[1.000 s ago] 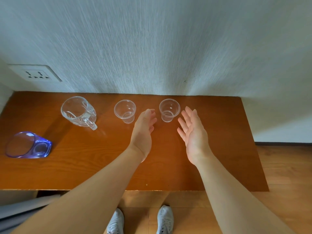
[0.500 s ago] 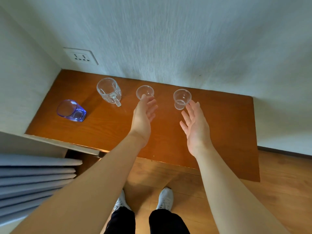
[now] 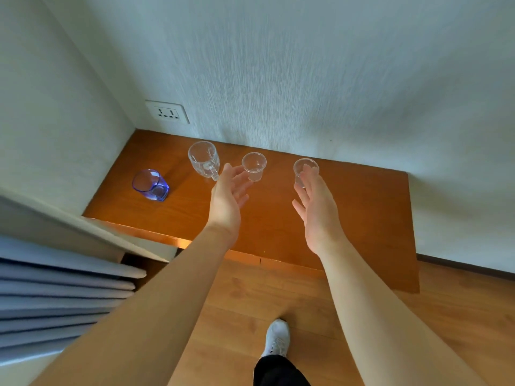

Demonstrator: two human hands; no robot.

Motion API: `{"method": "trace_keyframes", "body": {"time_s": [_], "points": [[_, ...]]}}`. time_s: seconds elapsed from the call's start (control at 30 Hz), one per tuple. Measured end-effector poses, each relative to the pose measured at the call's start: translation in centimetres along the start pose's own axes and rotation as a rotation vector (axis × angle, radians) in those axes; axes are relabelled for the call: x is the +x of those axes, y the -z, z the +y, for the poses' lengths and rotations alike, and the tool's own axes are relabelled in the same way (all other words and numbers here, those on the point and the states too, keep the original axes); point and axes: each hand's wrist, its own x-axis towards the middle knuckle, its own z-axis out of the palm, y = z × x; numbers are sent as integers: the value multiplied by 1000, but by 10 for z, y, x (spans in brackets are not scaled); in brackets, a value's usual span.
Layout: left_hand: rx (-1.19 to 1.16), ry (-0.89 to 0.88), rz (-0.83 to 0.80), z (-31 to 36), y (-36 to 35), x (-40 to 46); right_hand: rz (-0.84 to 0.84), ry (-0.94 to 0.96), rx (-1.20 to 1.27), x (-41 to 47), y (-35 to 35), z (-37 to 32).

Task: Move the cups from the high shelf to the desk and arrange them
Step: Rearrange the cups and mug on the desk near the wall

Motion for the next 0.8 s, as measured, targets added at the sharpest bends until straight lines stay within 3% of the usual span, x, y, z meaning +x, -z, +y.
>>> {"method": "trace_keyframes", "body": {"time_s": [0.43, 0.8], "points": [[-41, -151, -36, 49, 125, -118, -75, 107, -60, -150, -79, -20], [-33, -274, -54, 88, 171, -208, -94, 153, -46, -248, -94, -57]]}}
